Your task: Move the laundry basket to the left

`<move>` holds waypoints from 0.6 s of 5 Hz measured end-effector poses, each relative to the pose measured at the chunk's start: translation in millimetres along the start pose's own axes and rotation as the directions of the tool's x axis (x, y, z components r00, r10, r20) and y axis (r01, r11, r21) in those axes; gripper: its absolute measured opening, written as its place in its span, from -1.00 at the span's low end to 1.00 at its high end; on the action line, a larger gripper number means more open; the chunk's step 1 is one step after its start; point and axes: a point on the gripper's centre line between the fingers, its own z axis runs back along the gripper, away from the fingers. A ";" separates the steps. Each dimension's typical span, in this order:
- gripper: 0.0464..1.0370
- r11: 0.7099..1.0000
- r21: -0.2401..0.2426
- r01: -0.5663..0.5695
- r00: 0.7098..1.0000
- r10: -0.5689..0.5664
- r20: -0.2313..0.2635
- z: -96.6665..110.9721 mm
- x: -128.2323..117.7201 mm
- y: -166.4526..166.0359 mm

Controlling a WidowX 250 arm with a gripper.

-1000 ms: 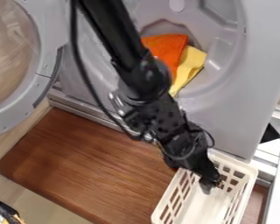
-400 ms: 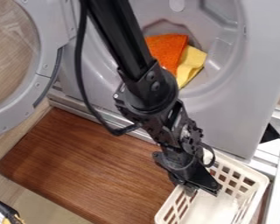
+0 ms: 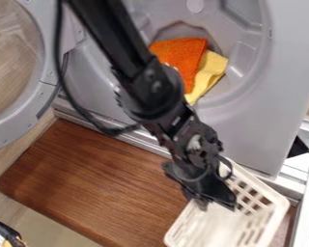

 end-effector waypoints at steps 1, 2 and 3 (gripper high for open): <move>-0.89 1.000 0.019 -0.018 0.999 0.017 0.040 23.2 7.8 6.1; -0.89 0.996 0.031 -0.089 0.995 0.087 0.056 44.1 -5.7 24.4; -0.89 0.987 0.061 -0.145 0.989 0.143 0.043 54.7 -18.8 58.3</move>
